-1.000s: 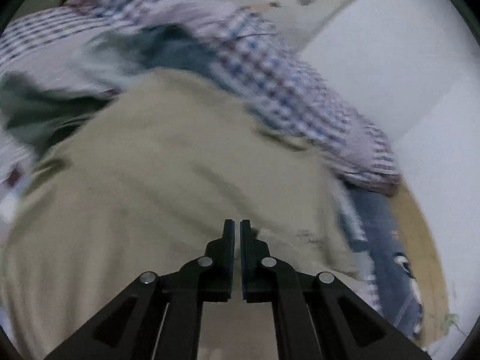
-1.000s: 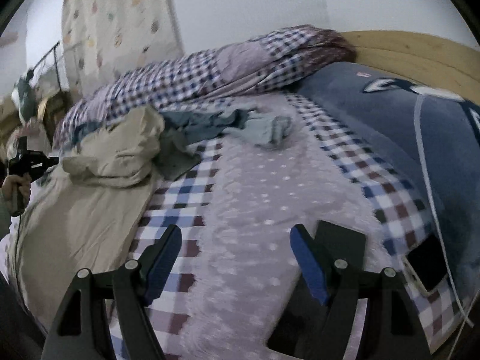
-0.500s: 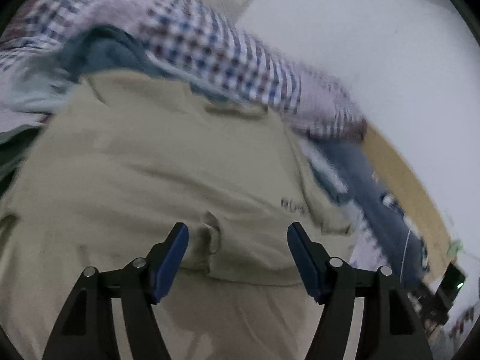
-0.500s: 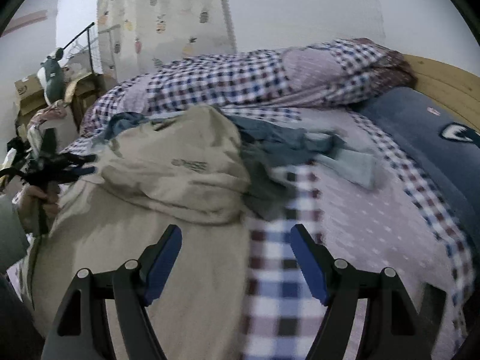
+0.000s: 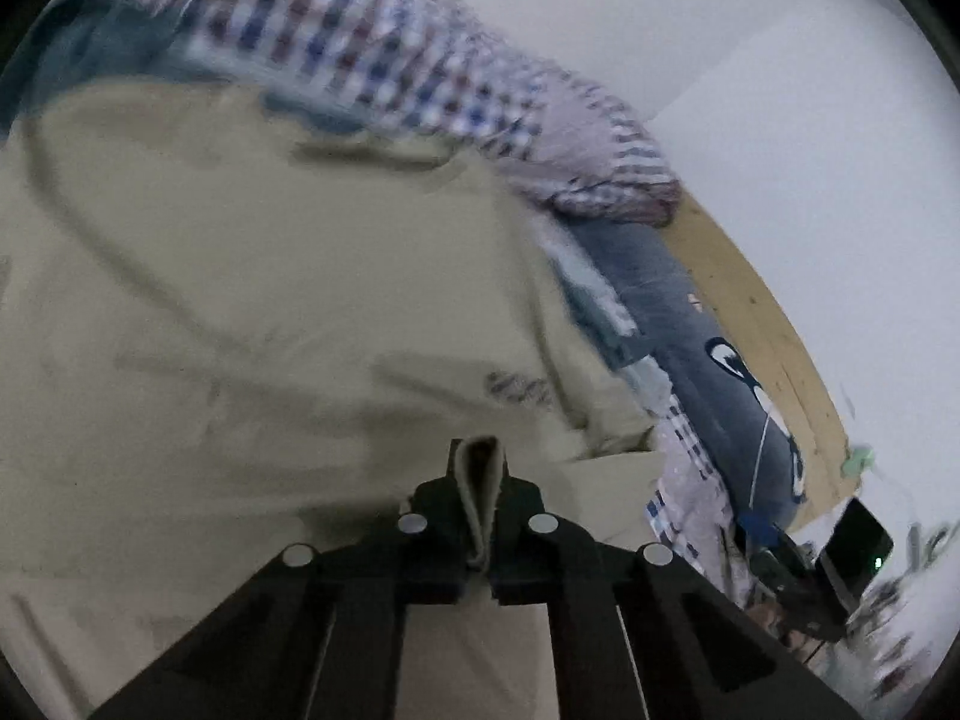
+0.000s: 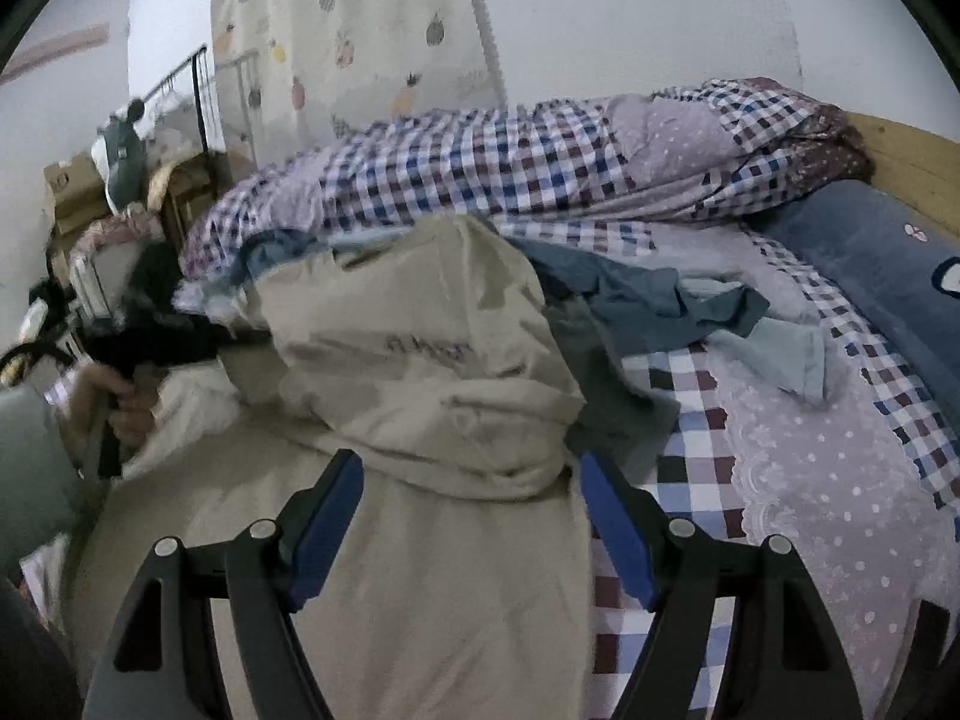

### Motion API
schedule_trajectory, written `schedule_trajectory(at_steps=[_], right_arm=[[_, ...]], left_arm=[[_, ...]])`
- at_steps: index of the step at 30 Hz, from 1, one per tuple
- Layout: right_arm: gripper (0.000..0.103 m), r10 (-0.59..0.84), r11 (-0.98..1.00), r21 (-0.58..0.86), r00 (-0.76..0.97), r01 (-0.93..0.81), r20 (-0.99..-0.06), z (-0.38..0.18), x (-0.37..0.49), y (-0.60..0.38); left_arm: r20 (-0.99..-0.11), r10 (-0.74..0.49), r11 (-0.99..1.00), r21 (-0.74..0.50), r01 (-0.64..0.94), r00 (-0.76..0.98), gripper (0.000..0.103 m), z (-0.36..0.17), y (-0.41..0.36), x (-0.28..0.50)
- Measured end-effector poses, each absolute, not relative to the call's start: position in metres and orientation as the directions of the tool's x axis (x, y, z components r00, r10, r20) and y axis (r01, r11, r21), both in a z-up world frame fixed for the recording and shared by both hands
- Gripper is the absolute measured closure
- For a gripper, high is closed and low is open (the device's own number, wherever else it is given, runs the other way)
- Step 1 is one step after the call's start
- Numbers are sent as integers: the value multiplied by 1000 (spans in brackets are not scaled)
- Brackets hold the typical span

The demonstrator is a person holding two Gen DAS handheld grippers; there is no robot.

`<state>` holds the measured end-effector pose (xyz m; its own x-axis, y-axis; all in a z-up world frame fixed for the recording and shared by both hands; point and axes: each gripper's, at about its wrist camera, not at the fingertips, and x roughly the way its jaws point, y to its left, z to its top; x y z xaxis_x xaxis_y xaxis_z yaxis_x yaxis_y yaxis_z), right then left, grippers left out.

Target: Fold clothes

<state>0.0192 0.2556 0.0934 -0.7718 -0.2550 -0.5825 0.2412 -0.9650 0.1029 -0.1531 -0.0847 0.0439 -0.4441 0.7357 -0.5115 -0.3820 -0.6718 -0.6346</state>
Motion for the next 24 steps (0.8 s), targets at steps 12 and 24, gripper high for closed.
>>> schedule_trajectory(at_steps=[12,24], right_arm=[[24,-154,-975,-10,-702,224,-695,45,-43,267],[100,-123,-937,-132,-661,322,-740,20,-111,242]], left_arm=[[56,732,-478,-668,-571,-679,101,203,-144,-99],[-52,604,-578,-716,-392,-795,101,226,-180,-111]])
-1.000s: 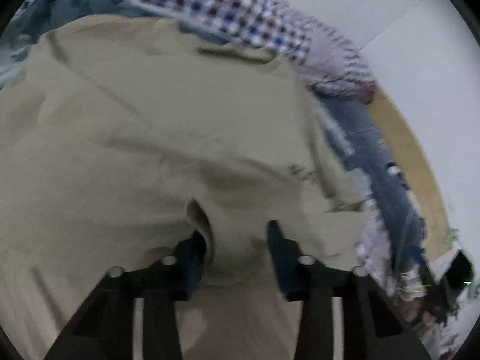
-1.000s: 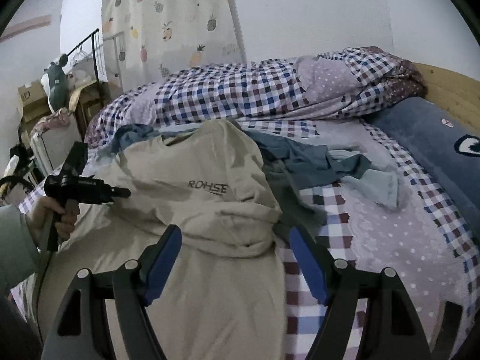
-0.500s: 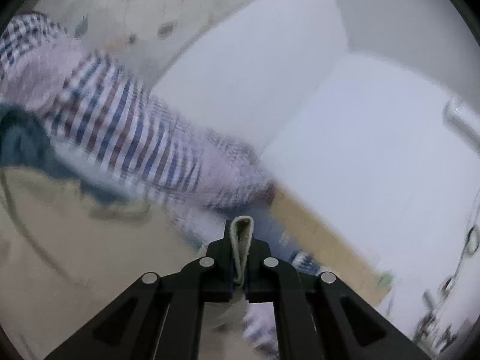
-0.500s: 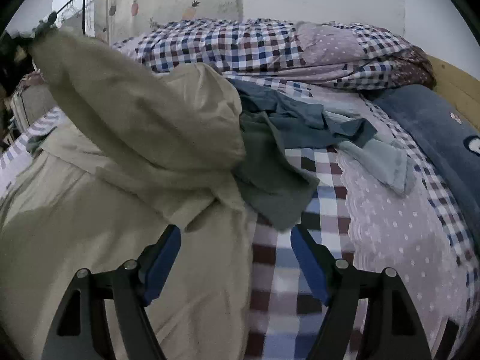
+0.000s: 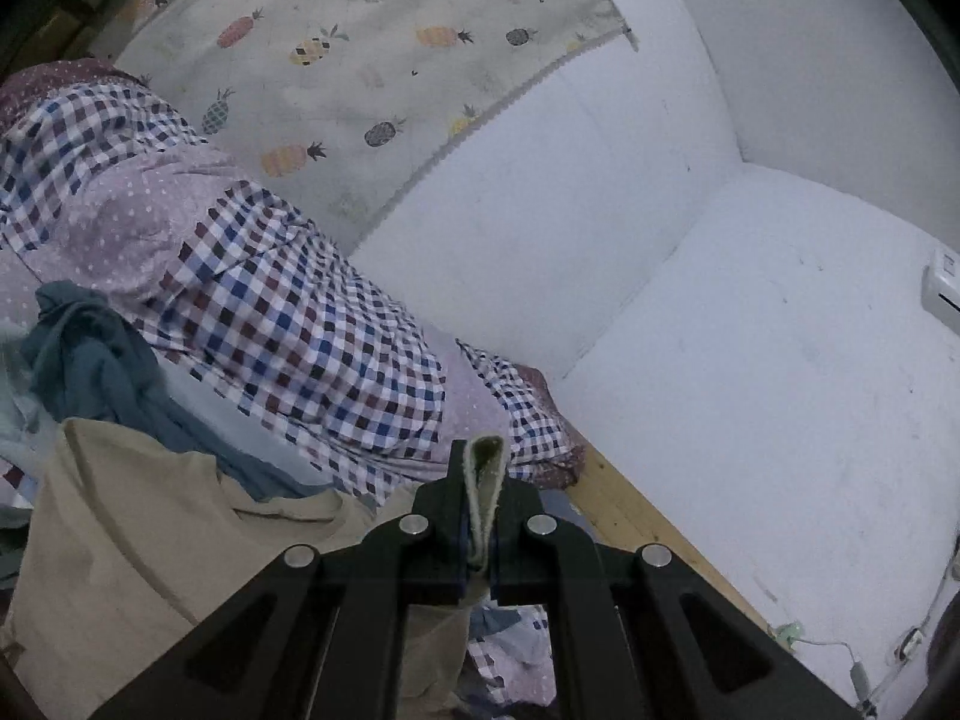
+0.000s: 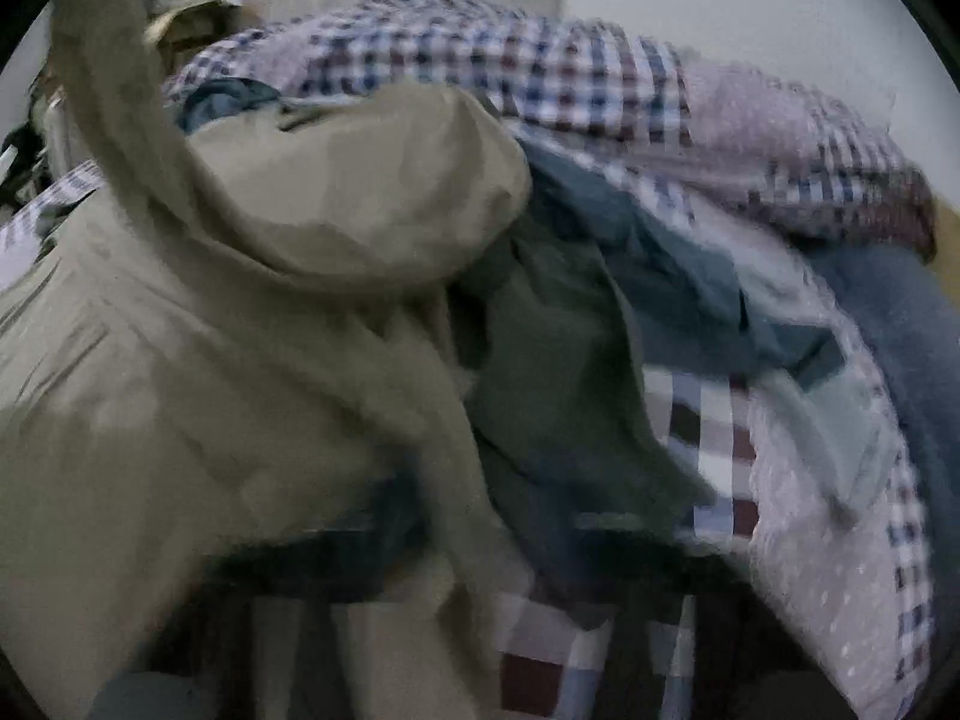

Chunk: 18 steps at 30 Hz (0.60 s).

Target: Fold clothes

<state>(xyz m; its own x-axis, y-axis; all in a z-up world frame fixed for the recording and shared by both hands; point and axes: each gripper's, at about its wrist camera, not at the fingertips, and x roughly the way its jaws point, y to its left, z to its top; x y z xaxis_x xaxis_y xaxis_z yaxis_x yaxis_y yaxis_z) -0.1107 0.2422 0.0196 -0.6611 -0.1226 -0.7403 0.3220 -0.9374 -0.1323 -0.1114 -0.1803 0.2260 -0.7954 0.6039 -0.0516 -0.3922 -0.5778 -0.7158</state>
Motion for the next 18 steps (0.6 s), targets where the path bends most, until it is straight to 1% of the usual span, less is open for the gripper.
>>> schedule_trajectory(at_steps=[1,4,5,7,8,9,10,12,13,15,16,17,18], right_arm=[[100,-137,-952,-86,-657,295,-741,20,-113,254],[100,-210,-971,75,-663,226,-718,26,-114,293],[100,-227,-970,105,-666,219,-710,28,-113,302],[100,-248,-966,125,-676,226,-694,33,-110,311],[100,-260,-962,125,-680,242,-686,35,-107,312],[100,-258,-960,106,-677,257,-690,35,-105,310],[101,-240,-960,68,-668,273,-704,32,-105,306],[102,-195,-960,13,-638,279,-745,22,-106,305],[102,-168,-963,-6,-613,271,-772,14,-108,309],[102,-151,-972,10,-588,236,-794,9,-109,325],[98,-144,-977,17,-592,214,-793,11,-108,332],[98,-143,-980,26,-610,196,-779,18,-106,337],[94,-150,-982,43,-631,181,-761,27,-105,340]], left_arm=[[-64,591,-587,-717,-375,-804,101,227,-185,-113],[-124,507,-615,-745,-258,-853,101,220,-209,-118],[-139,485,-612,-759,-222,-863,101,214,-216,-118],[-211,408,-648,-752,-119,-888,101,197,-229,-120],[-253,375,-667,-742,-70,-892,101,186,-233,-122],[-317,352,-681,-733,-8,-881,101,167,-237,-128],[-368,340,-696,-717,31,-865,101,151,-239,-134],[-523,265,-770,-621,149,-810,101,112,-242,-143],[-580,242,-792,-581,187,-778,101,95,-244,-148],[-673,203,-820,-514,252,-712,101,60,-250,-153],[-679,205,-824,-509,250,-704,101,51,-252,-152],[-673,205,-825,-509,245,-710,101,46,-254,-149],[-651,220,-823,-524,221,-726,101,41,-256,-145]])
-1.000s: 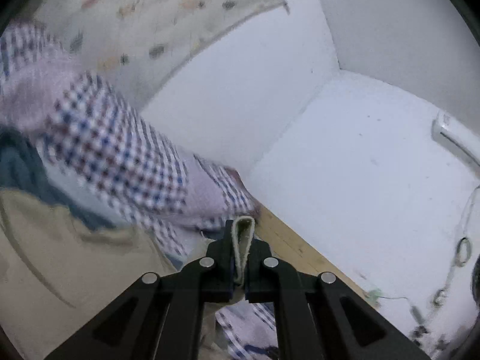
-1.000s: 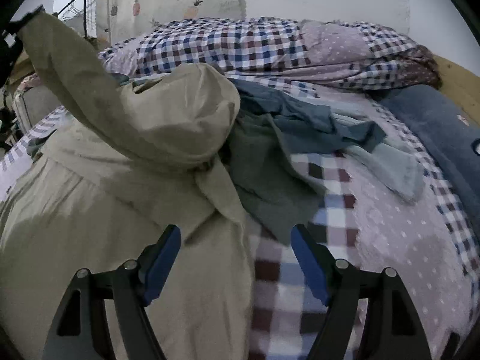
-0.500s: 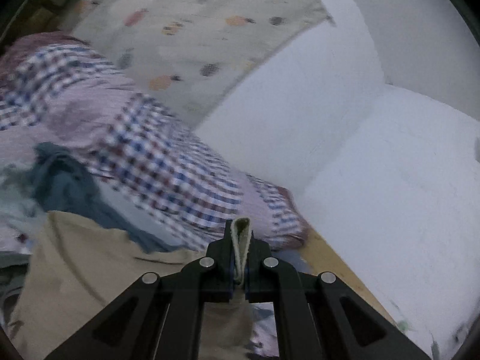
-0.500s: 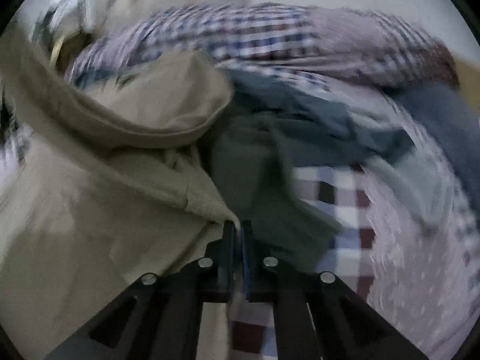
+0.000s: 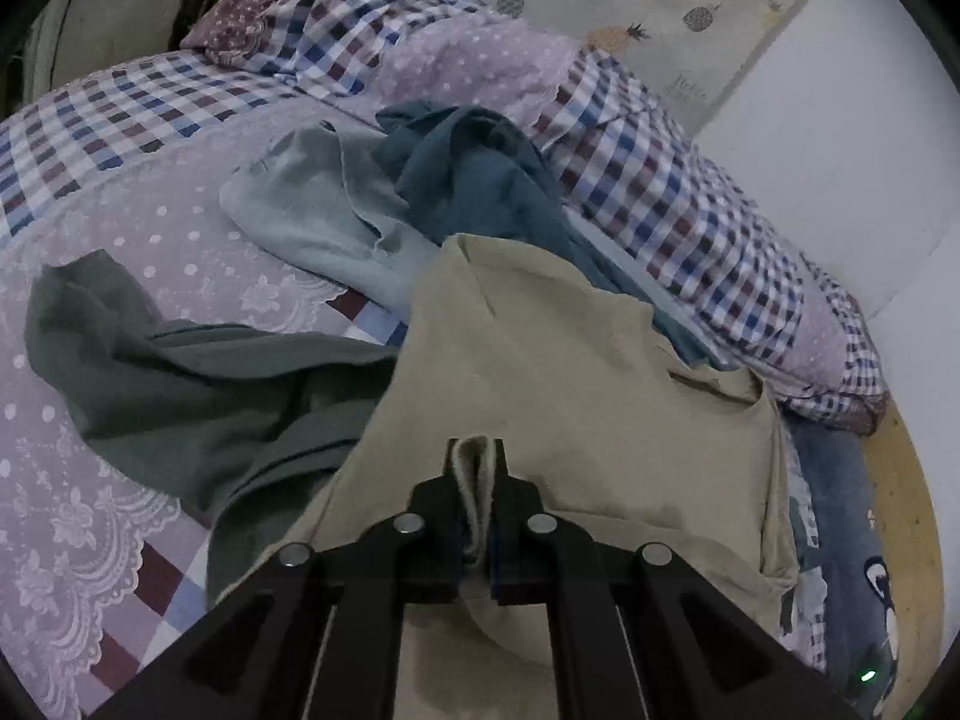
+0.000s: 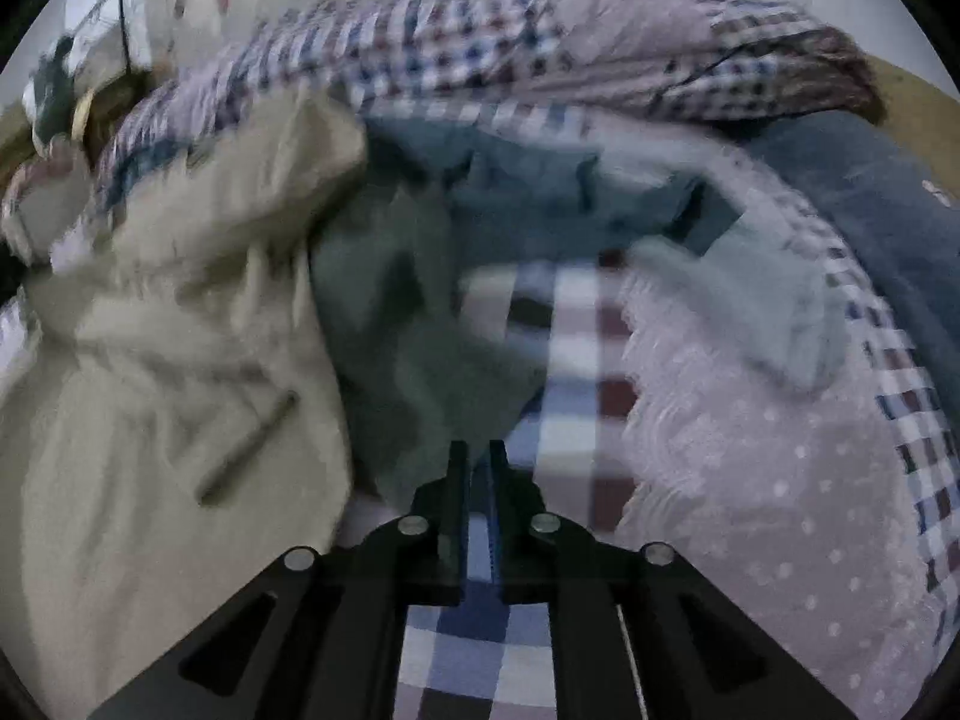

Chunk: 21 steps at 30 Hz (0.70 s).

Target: Fold clothes

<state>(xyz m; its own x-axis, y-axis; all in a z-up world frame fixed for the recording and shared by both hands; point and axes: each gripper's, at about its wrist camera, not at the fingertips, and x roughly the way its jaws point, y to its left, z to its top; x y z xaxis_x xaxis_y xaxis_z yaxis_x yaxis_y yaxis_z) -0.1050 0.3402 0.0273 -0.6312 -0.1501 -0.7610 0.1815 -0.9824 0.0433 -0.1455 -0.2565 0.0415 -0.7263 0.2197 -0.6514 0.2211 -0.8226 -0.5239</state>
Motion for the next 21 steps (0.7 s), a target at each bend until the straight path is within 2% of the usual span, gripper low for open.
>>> schedule_trajectory(at_steps=[2,3,4,7,9,11,13,14,15,17,18,19,20,21], right_arm=[[70,-198,-979,110,-662,172,-723,45,-106,342],[49,-232,-972,153,-670,176,-705,51,-109,340],[40,-273,-962,204,-676,182,-684,57,-113,337],[38,-366,-927,319,-666,198,-650,66,-143,320],[38,-395,-914,348,-652,208,-647,69,-172,307],[38,-404,-910,363,-629,200,-665,68,-202,295],[38,-407,-906,386,-609,173,-681,64,-233,286],[38,-406,-905,392,-604,164,-686,61,-244,283],[38,-402,-907,392,-600,155,-691,58,-254,281],[38,-396,-908,398,-588,133,-705,49,-280,276],[38,-390,-910,396,-582,123,-714,44,-291,274],[48,-383,-914,388,-575,120,-723,40,-298,270],[63,-377,-918,377,-568,123,-732,37,-304,267],[99,-376,-920,368,-561,132,-737,36,-309,264]], left_arm=[[-630,246,-821,-540,188,-736,101,40,-257,-145],[-620,260,-819,-547,171,-740,101,39,-257,-144],[-614,274,-821,-550,153,-741,101,38,-256,-144],[-603,311,-827,-552,103,-734,101,39,-252,-138],[-599,334,-839,-541,60,-728,100,39,-245,-139],[-596,353,-852,-524,16,-721,96,39,-238,-138],[-600,361,-865,-502,-16,-714,76,38,-232,-136],[-601,369,-868,-495,-32,-709,71,36,-230,-136],[-610,371,-876,-481,-45,-701,66,34,-227,-137],[-631,364,-891,-451,-58,-685,66,30,-222,-139],[-637,367,-893,-445,-66,-678,67,27,-220,-140],[-641,367,-895,-440,-69,-675,78,26,-219,-141],[-644,366,-898,-435,-71,-672,89,25,-218,-143],[-644,377,-892,-446,-73,-666,99,24,-219,-144]])
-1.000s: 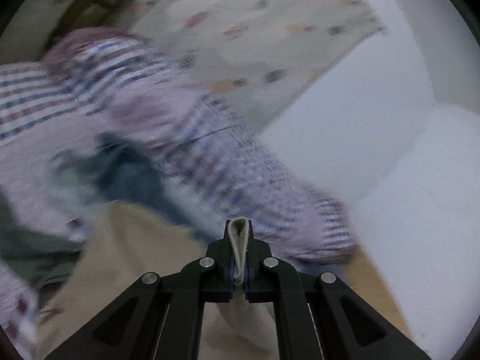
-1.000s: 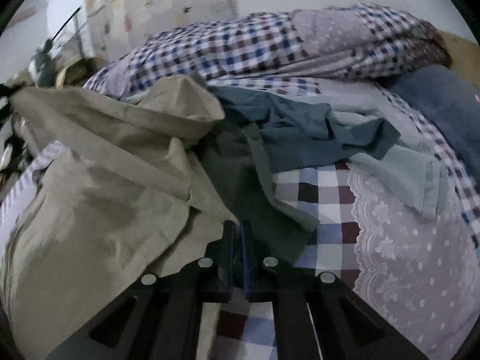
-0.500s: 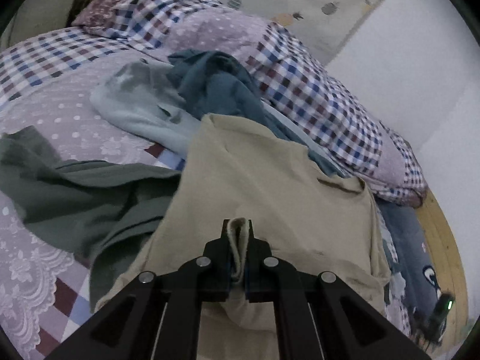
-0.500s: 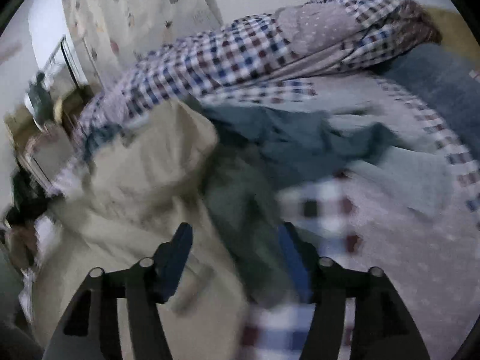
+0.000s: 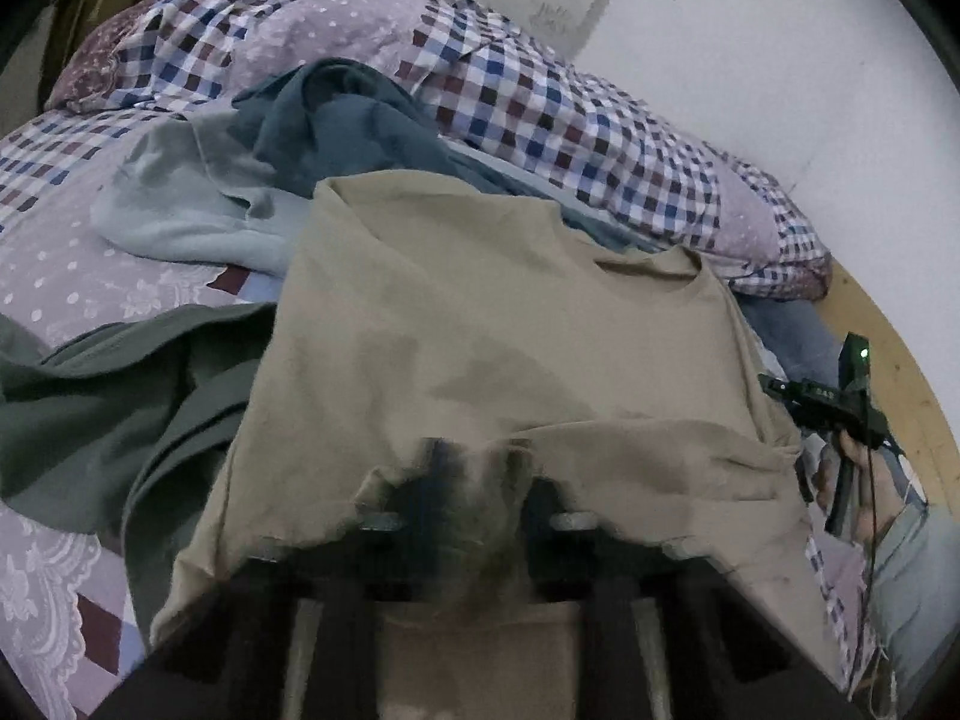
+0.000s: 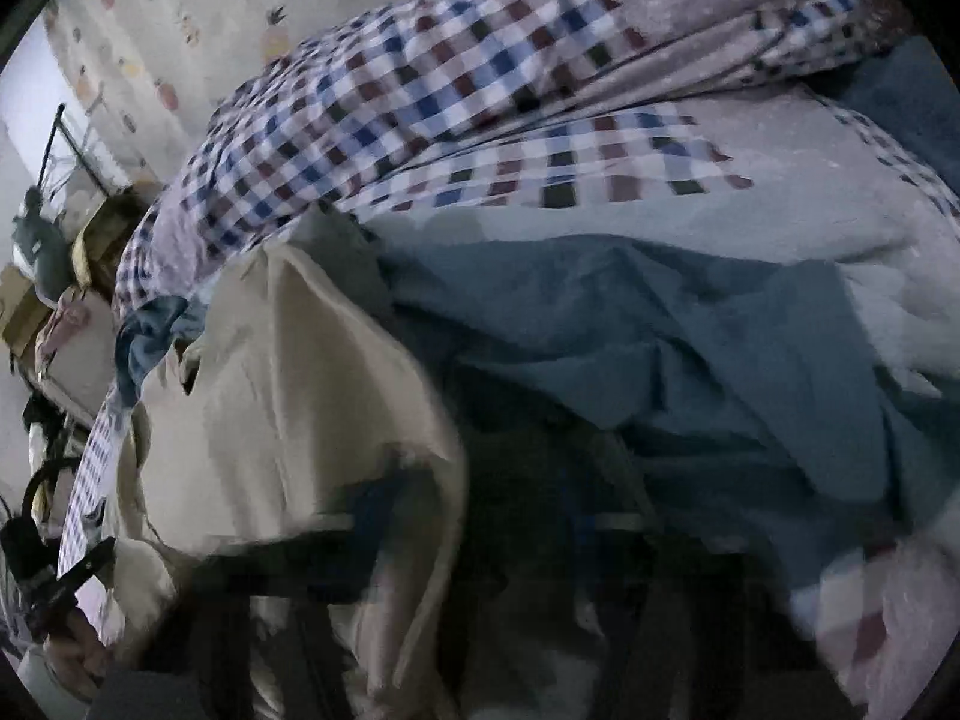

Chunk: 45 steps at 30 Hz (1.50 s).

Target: Fold clothes

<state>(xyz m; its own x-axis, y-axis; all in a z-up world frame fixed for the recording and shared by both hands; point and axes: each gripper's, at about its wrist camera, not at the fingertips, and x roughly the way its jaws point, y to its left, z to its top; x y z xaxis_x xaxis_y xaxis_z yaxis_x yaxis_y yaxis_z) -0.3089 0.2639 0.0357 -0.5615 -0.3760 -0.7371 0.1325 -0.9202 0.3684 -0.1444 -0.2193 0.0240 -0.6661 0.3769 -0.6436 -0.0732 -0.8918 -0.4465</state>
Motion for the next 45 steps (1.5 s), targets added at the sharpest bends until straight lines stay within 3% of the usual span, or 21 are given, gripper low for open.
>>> schedule_trajectory(at_steps=[3,8,11,13,15,17,19,23,29,31,35,36,39,42,45], right_arm=[[101,-276,-961,234,-611,149,-742,62,-309,258],[101,28,-991,-112,-708,72,-706,121,-319,245],[99,144,-962,-264,-700,66,-699,114,-341,217],[96,233,-934,-352,-641,63,-732,88,-358,203],[83,285,-921,-387,-605,42,-744,69,-360,202],[70,318,-916,-400,-594,6,-739,58,-355,204],[46,332,-919,-391,-628,-48,-704,66,-342,211],[41,249,-958,-276,-697,-75,-673,89,-307,220],[40,-123,-982,-20,-718,187,-685,108,-250,179],[40,-244,-942,0,-684,336,-688,111,-234,143],[40,-459,-777,16,-550,629,-698,121,-205,53],[40,-491,-732,12,-516,681,-702,122,-199,31],[40,-552,-621,13,-426,784,-717,121,-186,-26],[40,-582,-542,27,-352,840,-733,116,-178,-76],[40,-578,-471,25,-287,882,-764,106,-183,-112]], left_arm=[[-613,413,-867,-492,-83,-674,101,24,-226,-142],[-550,426,-833,-549,-73,-718,101,31,-246,-134],[-607,381,-847,-532,1,-697,101,13,-255,-140],[-596,396,-829,-559,7,-699,101,7,-262,-139],[-576,388,-819,-574,17,-719,100,10,-269,-137],[-550,388,-804,-594,20,-739,90,14,-276,-136],[-522,415,-774,-633,13,-745,67,14,-283,-136],[-513,461,-760,-650,-23,-725,52,18,-280,-139],[-535,483,-787,-613,-76,-693,51,28,-265,-144],[-523,505,-786,-607,-117,-687,74,34,-260,-143],[-450,579,-698,-705,-128,-680,75,33,-269,-142],[-426,600,-665,-736,-126,-677,74,31,-274,-141],[-348,657,-555,-823,-117,-669,54,17,-293,-139],[-287,690,-476,-871,-119,-664,43,5,-311,-136],[-253,686,-442,-890,-115,-683,38,-7,-328,-130]])
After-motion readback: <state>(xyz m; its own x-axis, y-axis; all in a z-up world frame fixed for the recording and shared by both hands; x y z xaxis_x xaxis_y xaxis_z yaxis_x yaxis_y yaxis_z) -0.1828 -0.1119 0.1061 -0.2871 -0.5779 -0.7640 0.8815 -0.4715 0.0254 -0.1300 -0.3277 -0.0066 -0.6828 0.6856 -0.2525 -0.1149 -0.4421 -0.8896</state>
